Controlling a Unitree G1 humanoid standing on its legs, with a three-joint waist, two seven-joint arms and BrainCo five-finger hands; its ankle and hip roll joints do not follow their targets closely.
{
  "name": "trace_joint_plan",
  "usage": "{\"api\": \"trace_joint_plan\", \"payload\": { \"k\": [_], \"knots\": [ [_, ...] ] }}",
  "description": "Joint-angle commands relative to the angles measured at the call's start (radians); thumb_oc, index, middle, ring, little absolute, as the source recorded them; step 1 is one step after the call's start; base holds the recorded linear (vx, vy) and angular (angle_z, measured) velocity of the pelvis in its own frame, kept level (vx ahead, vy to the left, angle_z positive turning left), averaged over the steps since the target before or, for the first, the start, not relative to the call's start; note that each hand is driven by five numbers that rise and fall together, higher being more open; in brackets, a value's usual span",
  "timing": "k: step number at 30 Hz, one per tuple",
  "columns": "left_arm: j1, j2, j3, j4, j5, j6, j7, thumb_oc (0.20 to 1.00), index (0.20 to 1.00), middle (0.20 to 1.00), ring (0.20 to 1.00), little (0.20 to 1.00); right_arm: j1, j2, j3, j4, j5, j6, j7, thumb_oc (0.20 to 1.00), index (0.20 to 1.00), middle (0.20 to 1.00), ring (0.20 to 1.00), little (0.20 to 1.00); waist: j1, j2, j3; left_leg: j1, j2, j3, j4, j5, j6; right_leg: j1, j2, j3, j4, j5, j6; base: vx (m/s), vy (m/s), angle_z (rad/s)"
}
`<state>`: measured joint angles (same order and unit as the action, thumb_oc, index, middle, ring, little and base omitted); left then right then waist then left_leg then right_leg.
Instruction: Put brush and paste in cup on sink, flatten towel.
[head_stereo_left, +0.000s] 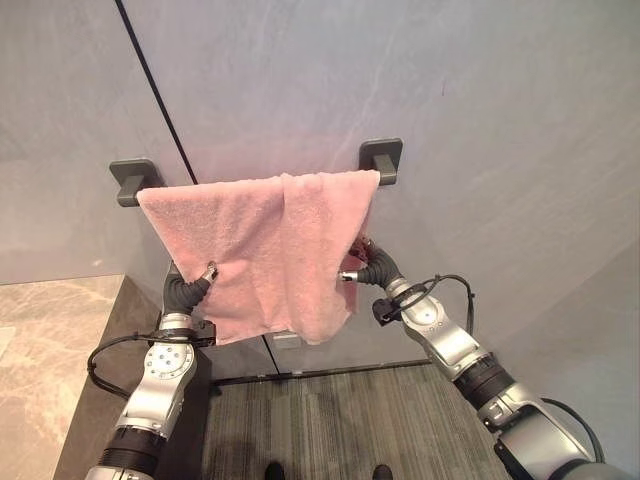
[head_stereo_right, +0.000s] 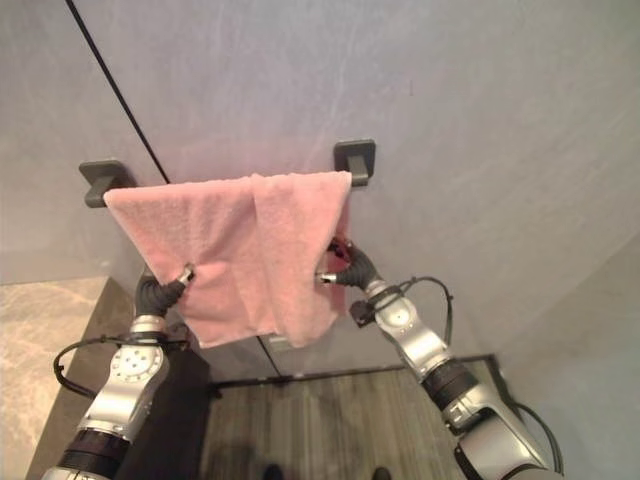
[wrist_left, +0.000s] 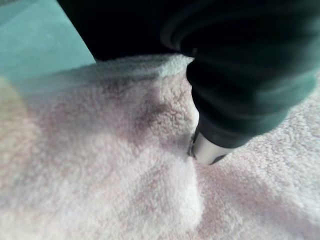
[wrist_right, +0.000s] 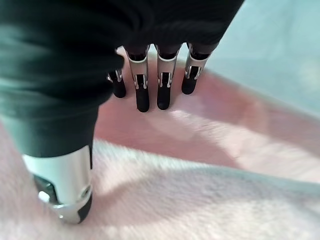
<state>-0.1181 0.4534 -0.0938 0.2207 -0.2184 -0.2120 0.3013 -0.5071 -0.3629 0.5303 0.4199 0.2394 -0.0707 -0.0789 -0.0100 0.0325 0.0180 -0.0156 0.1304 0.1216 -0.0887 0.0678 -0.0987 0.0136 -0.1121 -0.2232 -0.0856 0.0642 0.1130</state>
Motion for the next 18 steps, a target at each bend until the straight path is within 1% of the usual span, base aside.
{"api": "trace_joint_plan", "payload": {
  "k": [1,3,4,6,7,8,9,10,11,12,13,14,15,18],
  "knots": [
    [-0.036,0.059,-0.020,0.063,0.009,-0.006,0.006,0.200,0.200,0.200,0.200,0.200,-0.039,0.050,-0.038,-0.017,0.016,-0.051,-0.027,1.000,1.000,1.000,1.000,1.000,0.022,-0.101,0.008,0.030,0.020,0.059,0.001,-0.025,-0.018,-0.025,-0.138,0.024,-0.002,0.081,0.085,0.00,0.000,0.00],
    [-0.040,0.052,-0.030,0.096,0.012,0.003,0.008,0.200,0.200,0.200,0.200,0.200,-0.038,0.051,-0.038,-0.010,0.013,-0.052,-0.033,1.000,1.000,1.000,1.000,1.000,0.020,-0.101,0.008,0.032,0.020,0.060,0.001,-0.025,-0.017,-0.024,-0.138,0.024,-0.002,0.082,0.085,0.00,0.000,0.00],
    [-0.041,0.051,-0.033,0.102,0.011,0.004,0.008,0.200,0.200,0.200,0.200,0.200,-0.037,0.052,-0.039,-0.006,0.014,-0.054,-0.035,0.931,0.931,0.931,0.931,0.931,0.020,-0.102,0.008,0.032,0.020,0.060,0.001,-0.025,-0.017,-0.024,-0.138,0.025,-0.002,0.082,0.084,0.00,0.000,0.00],
    [-0.045,0.047,-0.041,0.119,0.013,0.006,0.008,0.200,0.200,0.200,0.200,0.200,-0.038,0.054,-0.040,-0.003,0.011,-0.054,-0.039,0.696,0.696,0.696,0.696,0.696,0.019,-0.102,0.009,0.032,0.020,0.060,0.001,-0.025,-0.017,-0.024,-0.138,0.025,-0.002,0.082,0.084,0.00,0.000,0.00],
    [-0.047,0.045,-0.048,0.130,0.016,0.008,0.007,0.200,0.200,0.200,0.200,0.200,-0.038,0.054,-0.041,0.001,0.010,-0.057,-0.041,0.529,0.529,0.529,0.529,0.529,0.019,-0.102,0.010,0.031,0.020,0.060,0.001,-0.025,-0.017,-0.025,-0.137,0.025,-0.002,0.082,0.084,0.00,0.000,0.00],
    [-0.047,0.044,-0.050,0.136,0.014,0.008,0.006,0.200,0.200,0.200,0.200,0.200,-0.038,0.055,-0.041,0.003,0.009,-0.057,-0.043,0.448,0.448,0.448,0.448,0.448,0.018,-0.102,0.010,0.031,0.019,0.060,0.001,-0.025,-0.017,-0.025,-0.137,0.026,-0.002,0.082,0.084,0.00,0.000,0.00],
    [-0.049,0.043,-0.053,0.148,0.015,0.009,0.005,0.200,0.200,0.200,0.200,0.200,-0.037,0.055,-0.039,0.006,0.008,-0.058,-0.042,0.442,0.442,0.442,0.442,0.442,0.018,-0.102,0.010,0.031,0.019,0.060,0.001,-0.025,-0.017,-0.026,-0.136,0.025,-0.002,0.082,0.084,0.00,0.000,0.00],
    [-0.049,0.042,-0.055,0.154,0.022,0.012,0.006,0.200,0.200,0.200,0.200,0.200,-0.035,0.056,-0.038,0.008,0.004,-0.057,-0.044,0.460,0.460,0.460,0.460,0.460,0.017,-0.102,0.010,0.030,0.020,0.061,0.001,-0.024,-0.017,-0.026,-0.136,0.025,-0.002,0.083,0.084,0.00,0.000,0.00],
    [-0.049,0.043,-0.058,0.157,0.027,0.015,0.008,0.272,0.272,0.272,0.272,0.272,-0.033,0.055,-0.037,0.012,0.002,-0.057,-0.044,0.501,0.501,0.501,0.501,0.501,0.017,-0.101,0.011,0.029,0.020,0.062,0.001,-0.024,-0.016,-0.027,-0.136,0.025,-0.002,0.083,0.084,0.00,0.000,0.00],
    [-0.049,0.041,-0.060,0.168,0.030,0.018,0.009,0.448,0.448,0.448,0.448,0.448,-0.030,0.054,-0.037,0.017,-0.002,-0.056,-0.045,0.664,0.664,0.664,0.664,0.664,0.016,-0.101,0.012,0.029,0.020,0.061,0.001,-0.024,-0.016,-0.027,-0.136,0.025,-0.002,0.083,0.084,0.00,0.000,0.00],
    [-0.048,0.040,-0.062,0.175,0.037,0.021,0.010,0.561,0.561,0.561,0.561,0.561,-0.027,0.054,-0.036,0.027,-0.011,-0.054,-0.049,0.768,0.768,0.768,0.768,0.768,0.016,-0.101,0.012,0.029,0.019,0.061,0.001,-0.024,-0.016,-0.027,-0.136,0.026,-0.002,0.083,0.084,0.00,0.000,0.00],
    [-0.048,0.039,-0.066,0.185,0.048,0.025,0.011,0.768,0.768,0.768,0.768,0.768,-0.024,0.051,-0.035,0.039,-0.030,-0.054,-0.052,1.000,1.000,1.000,1.000,1.000,0.015,-0.101,0.013,0.029,0.019,0.061,0.001,-0.024,-0.016,-0.028,-0.136,0.027,-0.002,0.083,0.084,0.00,0.000,0.00],
    [-0.048,0.038,-0.069,0.193,0.056,0.026,0.011,1.000,1.000,1.000,1.000,1.000,-0.020,0.048,-0.037,0.048,-0.043,-0.053,-0.056,1.000,1.000,1.000,1.000,1.000,0.014,-0.100,0.013,0.029,0.019,0.061,0.001,-0.024,-0.016,-0.027,-0.136,0.027,-0.002,0.082,0.084,0.00,0.000,0.00],
    [-0.044,0.028,-0.075,0.232,0.060,0.030,0.013,1.000,1.000,1.000,1.000,1.000,0.003,0.046,-0.045,0.078,-0.056,-0.051,-0.062,1.000,1.000,1.000,1.000,1.000,0.012,-0.099,0.014,0.031,0.017,0.059,0.001,-0.026,-0.016,-0.025,-0.136,0.025,-0.002,0.081,0.084,0.00,0.000,0.00]
  ]
}}
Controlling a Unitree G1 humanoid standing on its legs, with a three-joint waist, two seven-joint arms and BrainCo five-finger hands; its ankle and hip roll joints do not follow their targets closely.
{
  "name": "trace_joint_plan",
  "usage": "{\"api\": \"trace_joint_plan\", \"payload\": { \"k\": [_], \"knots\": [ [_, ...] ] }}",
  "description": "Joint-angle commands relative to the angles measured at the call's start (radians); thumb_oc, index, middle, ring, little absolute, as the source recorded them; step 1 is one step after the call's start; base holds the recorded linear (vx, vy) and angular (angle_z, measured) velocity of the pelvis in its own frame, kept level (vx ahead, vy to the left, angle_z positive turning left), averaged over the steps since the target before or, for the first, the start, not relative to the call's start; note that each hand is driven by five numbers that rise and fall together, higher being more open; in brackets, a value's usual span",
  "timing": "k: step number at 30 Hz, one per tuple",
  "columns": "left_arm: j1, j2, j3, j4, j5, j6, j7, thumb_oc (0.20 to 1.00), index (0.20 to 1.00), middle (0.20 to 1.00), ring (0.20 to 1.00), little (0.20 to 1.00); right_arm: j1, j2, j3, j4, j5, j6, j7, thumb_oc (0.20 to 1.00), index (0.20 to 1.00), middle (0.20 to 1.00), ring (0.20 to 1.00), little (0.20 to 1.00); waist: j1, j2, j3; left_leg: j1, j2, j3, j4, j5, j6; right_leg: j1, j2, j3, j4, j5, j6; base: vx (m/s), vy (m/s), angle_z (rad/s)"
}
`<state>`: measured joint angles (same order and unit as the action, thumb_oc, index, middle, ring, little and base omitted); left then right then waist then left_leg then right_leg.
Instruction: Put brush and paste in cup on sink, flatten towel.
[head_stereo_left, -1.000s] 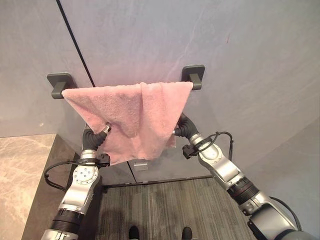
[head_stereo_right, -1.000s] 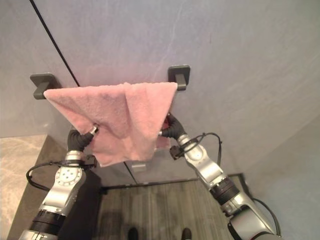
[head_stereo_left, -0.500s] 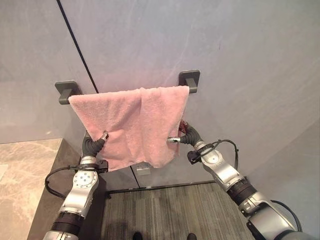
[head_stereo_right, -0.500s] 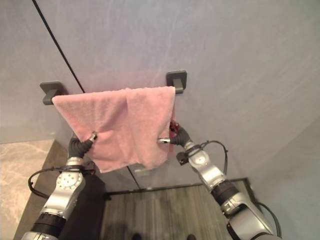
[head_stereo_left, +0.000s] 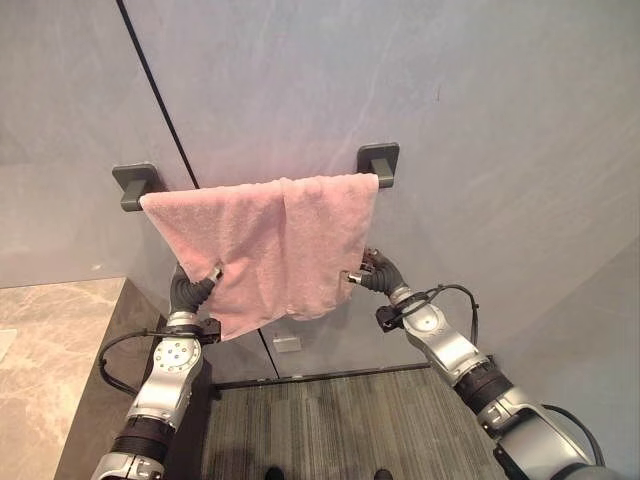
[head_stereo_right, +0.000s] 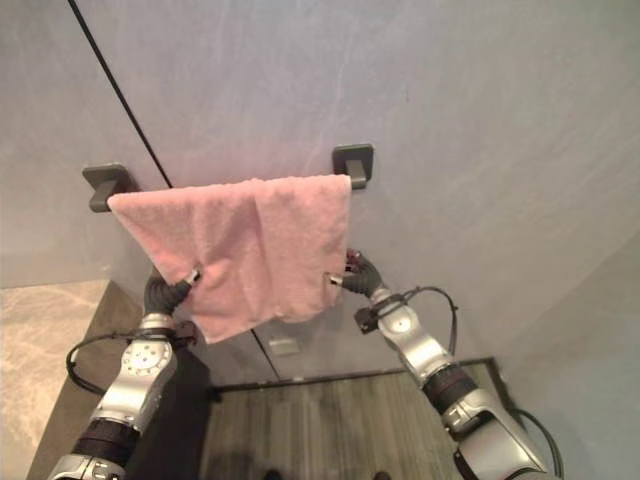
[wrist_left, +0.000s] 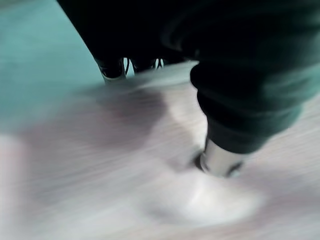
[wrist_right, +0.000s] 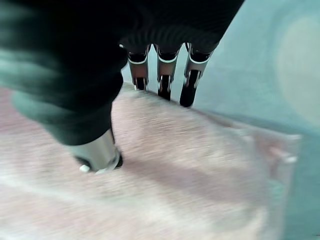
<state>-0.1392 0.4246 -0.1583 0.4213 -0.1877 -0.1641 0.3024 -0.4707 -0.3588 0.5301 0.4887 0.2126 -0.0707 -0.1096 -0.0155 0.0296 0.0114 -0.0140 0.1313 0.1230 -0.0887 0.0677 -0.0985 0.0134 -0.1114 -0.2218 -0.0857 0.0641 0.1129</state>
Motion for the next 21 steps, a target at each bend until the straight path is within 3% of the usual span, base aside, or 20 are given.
{"api": "trace_joint_plan", "payload": {
  "k": [1,2,3,4,5,7,8,9,21],
  "knots": [
    [-0.021,0.053,-0.011,0.047,0.031,-0.017,0.012,1.000,1.000,1.000,1.000,1.000,-0.026,0.041,-0.047,0.015,-0.033,-0.051,-0.034,1.000,1.000,1.000,1.000,1.000,0.017,-0.095,0.020,0.030,0.016,0.057,0.001,-0.026,-0.016,-0.023,-0.137,0.023,-0.002,0.081,0.084,0.00,0.000,0.00],
    [-0.017,0.047,-0.014,0.074,0.036,-0.015,0.013,1.000,1.000,1.000,1.000,1.000,-0.006,0.040,-0.056,0.039,-0.034,-0.052,-0.038,0.595,0.595,0.595,0.595,0.595,0.014,-0.093,0.017,0.034,0.016,0.057,0.001,-0.028,-0.015,-0.021,-0.138,0.024,-0.002,0.079,0.083,0.00,0.000,0.00],
    [-0.014,0.044,-0.014,0.079,0.035,-0.014,0.014,1.000,1.000,1.000,1.000,1.000,-0.002,0.040,-0.058,0.046,-0.035,-0.053,-0.041,0.482,0.482,0.482,0.482,0.482,0.013,-0.092,0.015,0.036,0.015,0.058,0.001,-0.030,-0.015,-0.018,-0.137,0.025,-0.002,0.077,0.083,0.00,0.000,0.00],
    [-0.011,0.040,-0.013,0.095,0.031,-0.015,0.014,1.000,1.000,1.000,1.000,1.000,0.005,0.039,-0.062,0.055,-0.035,-0.055,-0.043,0.219,0.219,0.219,0.219,0.219,0.013,-0.091,0.014,0.038,0.015,0.058,0.001,-0.031,-0.014,-0.016,-0.137,0.026,-0.002,0.076,0.083,0.00,0.000,0.00],
    [-0.008,0.036,-0.012,0.109,0.028,-0.015,0.012,1.000,1.000,1.000,1.000,1.000,0.010,0.039,-0.067,0.068,-0.030,-0.056,-0.043,0.200,0.200,0.200,0.200,0.200,0.012,-0.090,0.012,0.041,0.015,0.058,0.001,-0.032,-0.014,-0.013,-0.137,0.026,-0.002,0.075,0.083,0.00,0.000,0.00],
    [-0.006,0.033,-0.012,0.130,0.028,-0.015,0.014,1.000,1.000,1.000,1.000,1.000,0.019,0.035,-0.075,0.076,-0.029,-0.057,-0.044,0.203,0.203,0.203,0.203,0.203,0.009,-0.089,0.010,0.047,0.015,0.059,0.001,-0.032,-0.014,-0.008,-0.137,0.026,-0.002,0.074,0.083,0.00,0.000,0.00],
    [-0.007,0.029,-0.014,0.143,0.029,-0.013,0.015,1.000,1.000,1.000,1.000,1.000,0.025,0.033,-0.080,0.084,-0.036,-0.057,-0.050,0.846,0.846,0.846,0.846,0.846,0.008,-0.088,0.008,0.050,0.015,0.059,0.001,-0.033,-0.013,-0.006,-0.136,0.027,-0.002,0.073,0.083,0.00,-0.001,-0.04],
    [-0.007,0.024,-0.018,0.161,0.032,-0.008,0.017,1.000,1.000,1.000,1.000,1.000,0.031,0.037,-0.085,0.102,-0.041,-0.056,-0.057,1.000,1.000,1.000,1.000,1.000,0.006,-0.087,0.007,0.053,0.015,0.060,0.001,-0.034,-0.013,-0.004,-0.136,0.028,-0.002,0.073,0.083,0.00,0.000,-0.07],
    [0.027,-0.081,-0.060,0.421,0.012,0.006,-0.037,1.000,1.000,1.000,1.000,1.000,0.151,0.029,-0.122,0.363,-0.095,-0.032,-0.043,1.000,1.000,1.000,1.000,1.000,-0.011,-0.078,-0.006,0.083,0.014,0.062,0.001,-0.040,-0.011,0.021,-0.131,0.036,-0.002,0.063,0.079,0.00,-0.001,-0.04]
  ]
}}
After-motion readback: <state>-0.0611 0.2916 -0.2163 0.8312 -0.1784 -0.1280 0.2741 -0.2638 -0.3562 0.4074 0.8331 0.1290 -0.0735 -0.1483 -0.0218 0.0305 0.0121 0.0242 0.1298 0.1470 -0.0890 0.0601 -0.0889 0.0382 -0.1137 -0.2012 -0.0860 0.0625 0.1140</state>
